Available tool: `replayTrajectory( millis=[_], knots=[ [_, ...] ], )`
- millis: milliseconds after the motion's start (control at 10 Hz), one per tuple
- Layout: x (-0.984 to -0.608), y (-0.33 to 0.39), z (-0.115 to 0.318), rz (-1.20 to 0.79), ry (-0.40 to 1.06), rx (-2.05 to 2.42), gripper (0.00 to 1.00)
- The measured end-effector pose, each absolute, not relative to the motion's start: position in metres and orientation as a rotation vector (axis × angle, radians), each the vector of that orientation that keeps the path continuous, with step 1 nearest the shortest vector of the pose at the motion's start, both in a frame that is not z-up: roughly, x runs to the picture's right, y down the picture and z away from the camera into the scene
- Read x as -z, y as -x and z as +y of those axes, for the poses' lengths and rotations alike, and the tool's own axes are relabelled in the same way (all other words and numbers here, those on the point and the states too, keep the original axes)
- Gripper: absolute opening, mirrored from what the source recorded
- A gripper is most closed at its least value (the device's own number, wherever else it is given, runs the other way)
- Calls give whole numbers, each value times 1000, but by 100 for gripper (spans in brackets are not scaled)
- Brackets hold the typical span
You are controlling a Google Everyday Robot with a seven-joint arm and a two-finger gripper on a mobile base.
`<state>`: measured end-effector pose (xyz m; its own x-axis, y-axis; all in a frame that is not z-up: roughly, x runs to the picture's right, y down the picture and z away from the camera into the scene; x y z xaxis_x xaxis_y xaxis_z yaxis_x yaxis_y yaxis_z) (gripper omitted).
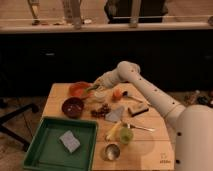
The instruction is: Place pepper in paper cup
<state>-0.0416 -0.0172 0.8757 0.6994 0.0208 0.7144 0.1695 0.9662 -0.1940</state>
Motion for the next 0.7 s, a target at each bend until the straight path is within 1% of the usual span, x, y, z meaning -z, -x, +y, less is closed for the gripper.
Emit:
replayTrajectory(
  millis=[700],
  knots=[
    [-886,29,-13,-833,256,-26,0]
  ],
)
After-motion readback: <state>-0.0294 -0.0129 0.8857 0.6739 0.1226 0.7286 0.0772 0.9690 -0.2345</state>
